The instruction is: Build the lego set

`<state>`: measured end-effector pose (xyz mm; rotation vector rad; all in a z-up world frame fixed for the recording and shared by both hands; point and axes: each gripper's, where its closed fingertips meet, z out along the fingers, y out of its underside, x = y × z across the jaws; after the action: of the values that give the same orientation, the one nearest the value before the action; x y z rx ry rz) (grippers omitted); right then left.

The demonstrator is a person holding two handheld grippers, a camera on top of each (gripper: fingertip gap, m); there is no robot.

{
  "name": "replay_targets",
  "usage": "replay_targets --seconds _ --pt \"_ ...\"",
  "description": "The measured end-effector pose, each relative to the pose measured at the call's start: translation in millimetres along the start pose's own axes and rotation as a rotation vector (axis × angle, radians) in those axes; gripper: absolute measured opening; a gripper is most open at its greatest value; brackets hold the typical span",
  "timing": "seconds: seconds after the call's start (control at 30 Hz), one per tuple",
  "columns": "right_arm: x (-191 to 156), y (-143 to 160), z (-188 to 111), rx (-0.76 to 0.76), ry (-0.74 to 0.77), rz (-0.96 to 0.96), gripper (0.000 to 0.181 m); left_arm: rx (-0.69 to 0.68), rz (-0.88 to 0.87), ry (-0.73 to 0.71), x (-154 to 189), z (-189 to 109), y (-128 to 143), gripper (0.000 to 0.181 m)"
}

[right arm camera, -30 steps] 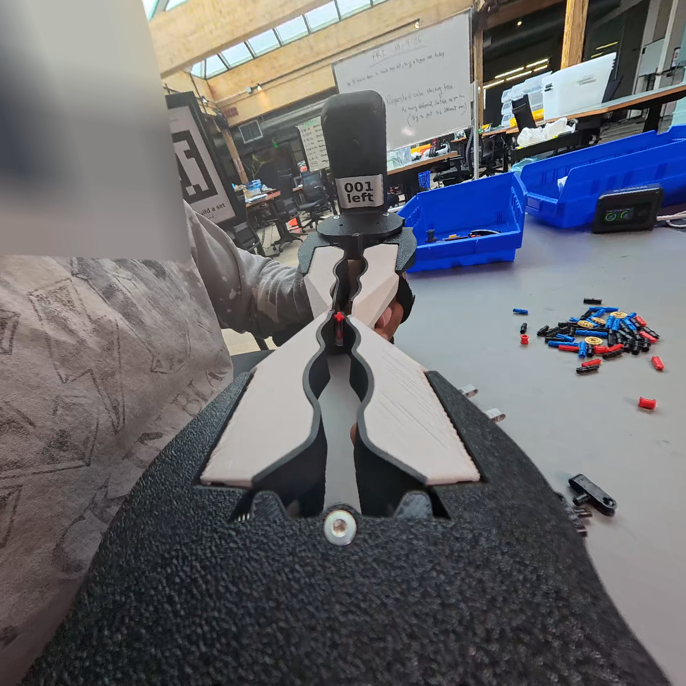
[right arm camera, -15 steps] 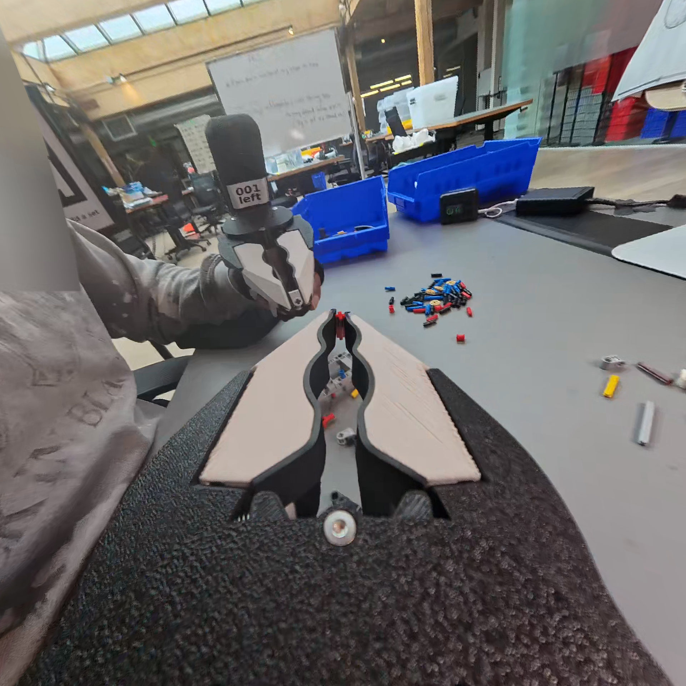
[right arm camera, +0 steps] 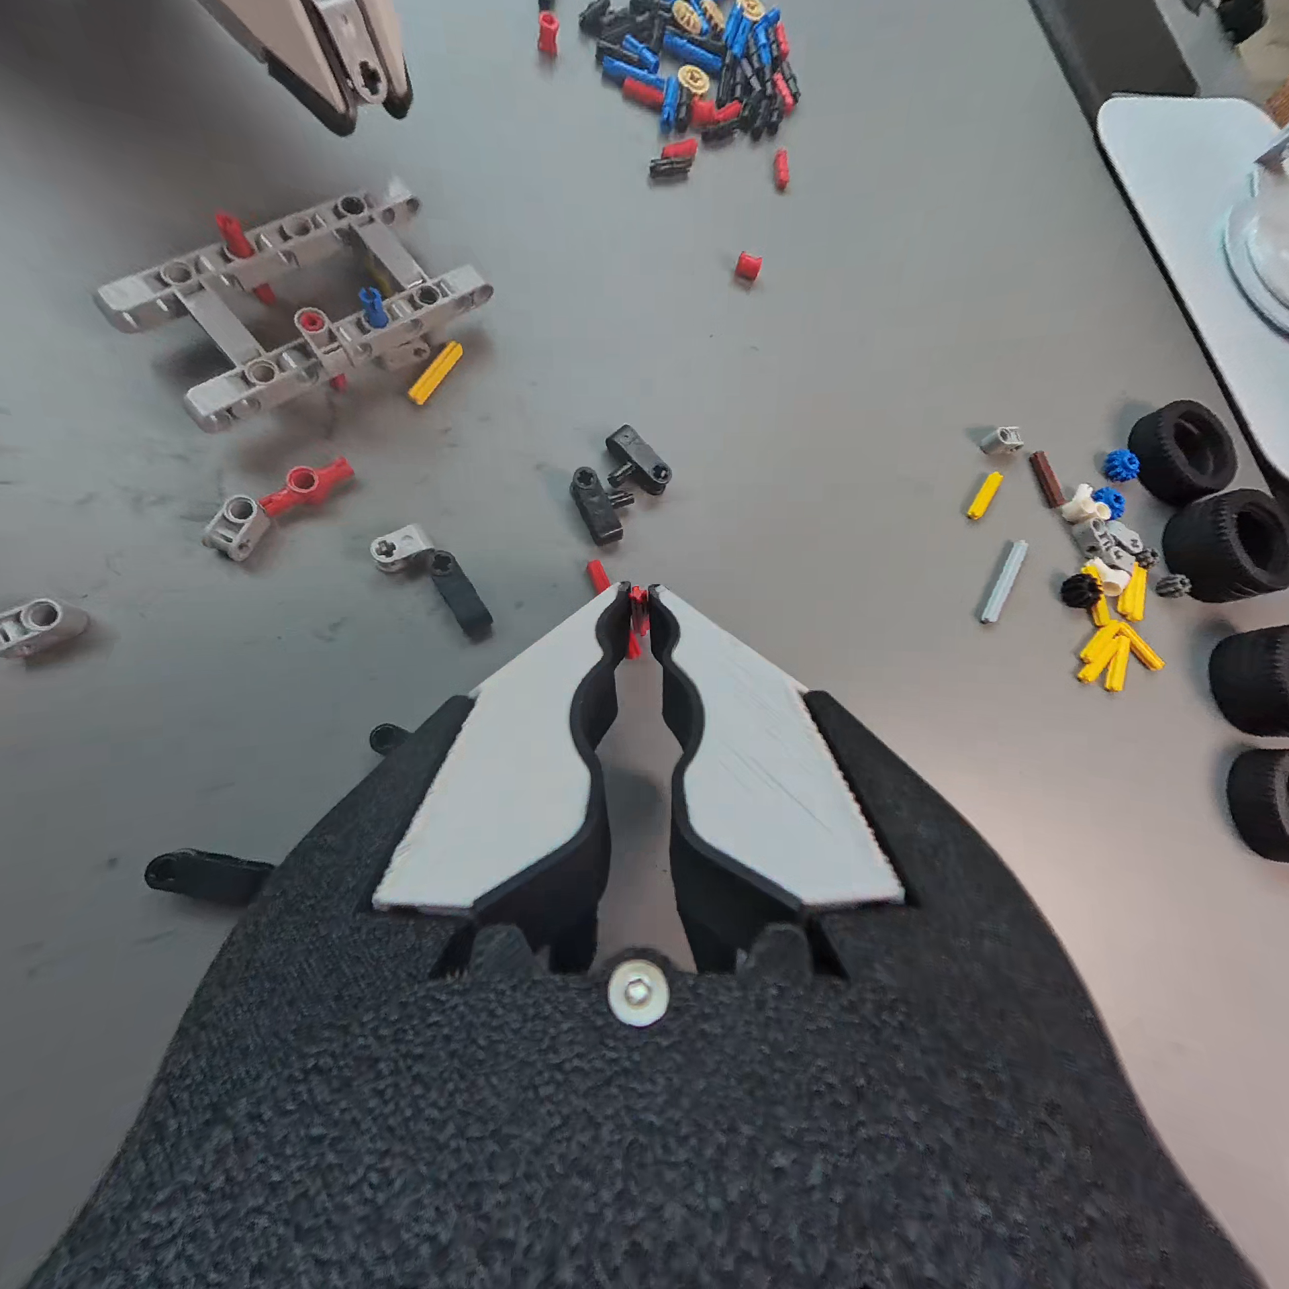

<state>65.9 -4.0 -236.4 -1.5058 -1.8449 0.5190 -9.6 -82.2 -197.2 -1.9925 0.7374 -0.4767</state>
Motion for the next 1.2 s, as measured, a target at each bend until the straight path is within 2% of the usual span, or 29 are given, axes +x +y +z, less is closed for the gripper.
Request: replay_targets --seconds 0.03,0.13,0.3,0.43,0.6,0.73,0.8,0.97,1.07,1.2 --pt "-4 0 1 -0.002 -0.017 0.001 0.008 -0.014 0.004 0.006 2 1 3 0.007" --pt "-8 2 0 -0.003 -0.047 0.021 0.020 -0.043 0.023 0.014 6 4 8 0.007" --pt "-8 3 -11 0.000 -0.124 0.009 0.019 -0.107 0.037 0.069 13 3 17 0.007" --pt "-4 7 -6 -0.095 -0.200 -0.118 0.020 -0.161 0.063 0.140 19 -4 26 0.007" --pt "-5 2 2 -0.226 -0.358 -0.310 0.034 -0.239 0.058 0.150 10 -16 42 0.007" --pt "-6 4 10 -0.325 -0.477 -0.358 0.038 -0.321 0.042 0.145 2 -19 61 0.009" --pt "-8 6 10 -0.348 -0.522 -0.330 0.033 -0.341 0.040 0.136 0 -17 67 0.011" --pt "-12 9 5 -0.324 -0.491 -0.302 0.008 -0.332 0.045 0.137 2 -15 66 0.019" --pt "-13 10 3 -0.289 -0.429 -0.264 0.007 -0.298 0.052 0.124 0 -15 58 0.024" --pt "-16 13 -3 -0.242 -0.380 -0.249 0.007 -0.185 0.029 0.103 -2 -17 36 0.027"
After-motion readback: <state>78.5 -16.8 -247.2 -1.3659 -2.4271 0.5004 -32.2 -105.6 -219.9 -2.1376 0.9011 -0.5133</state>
